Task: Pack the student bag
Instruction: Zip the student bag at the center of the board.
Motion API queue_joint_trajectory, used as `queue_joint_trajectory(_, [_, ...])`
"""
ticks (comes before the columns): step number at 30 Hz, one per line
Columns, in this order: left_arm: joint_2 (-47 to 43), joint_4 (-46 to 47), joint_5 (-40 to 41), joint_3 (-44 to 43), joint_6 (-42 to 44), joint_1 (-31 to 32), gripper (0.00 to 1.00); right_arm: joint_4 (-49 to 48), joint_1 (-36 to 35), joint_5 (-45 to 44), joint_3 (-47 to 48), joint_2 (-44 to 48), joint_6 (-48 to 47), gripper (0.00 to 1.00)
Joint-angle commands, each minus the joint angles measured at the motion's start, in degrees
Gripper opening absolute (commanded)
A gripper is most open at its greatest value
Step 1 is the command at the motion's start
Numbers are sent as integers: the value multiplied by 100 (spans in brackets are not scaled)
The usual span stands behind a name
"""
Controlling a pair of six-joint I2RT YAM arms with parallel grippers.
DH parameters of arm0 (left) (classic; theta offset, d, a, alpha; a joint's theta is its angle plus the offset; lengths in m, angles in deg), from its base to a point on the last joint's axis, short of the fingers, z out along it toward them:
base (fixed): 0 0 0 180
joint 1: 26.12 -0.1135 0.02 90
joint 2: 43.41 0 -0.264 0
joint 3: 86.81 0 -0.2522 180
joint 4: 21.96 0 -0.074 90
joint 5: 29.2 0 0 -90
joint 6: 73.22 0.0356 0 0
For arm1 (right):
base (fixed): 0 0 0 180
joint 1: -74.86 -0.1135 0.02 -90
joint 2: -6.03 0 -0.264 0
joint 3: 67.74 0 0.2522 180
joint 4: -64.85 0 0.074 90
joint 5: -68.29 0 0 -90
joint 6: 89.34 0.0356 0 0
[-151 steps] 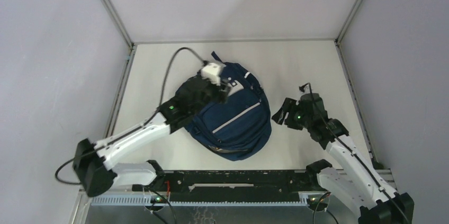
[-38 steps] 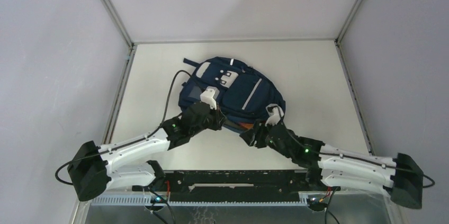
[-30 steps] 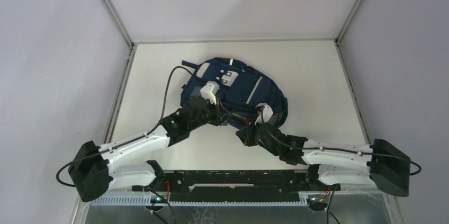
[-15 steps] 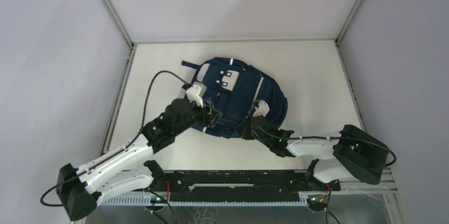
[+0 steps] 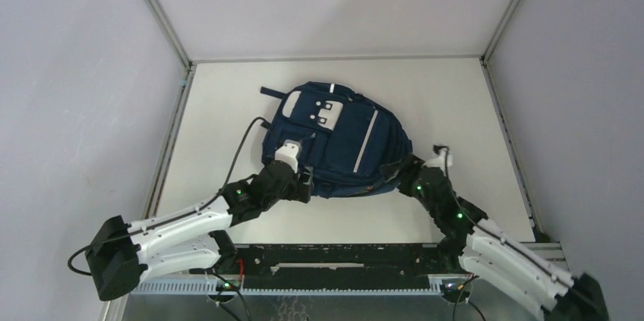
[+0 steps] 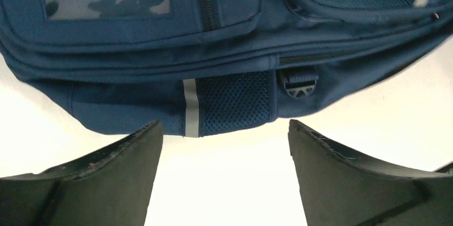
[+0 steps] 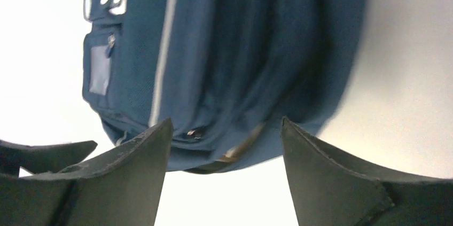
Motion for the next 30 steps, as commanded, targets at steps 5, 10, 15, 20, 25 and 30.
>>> queue_joint_trajectory(5, [354,-14,508,3,-1747,-24,99,142,2339,2751,-1128,857,443,84])
queue_joint_trajectory(10, [-157,85,127,444,-2889,-417,100,-1703,2592,3465,-1369,-323,605,78])
queue_joint_trajectory(15, [-923,623,67,1282,-3856,-826,100,-2638,2599,3674,-884,-1702,379,61])
queue_joint_trajectory(20, [-903,1198,-147,1522,-4089,-948,100,-2943,2864,3801,-54,-2833,51,56])
queue_joint_trajectory(25, [-606,1594,-460,1583,-4297,-995,100,-2682,3244,4012,526,-3196,-34,66])
queue_joint_trajectory(30, [-183,2253,-666,1634,-4253,-1044,100,-674,3154,2726,571,-2105,-753,79])
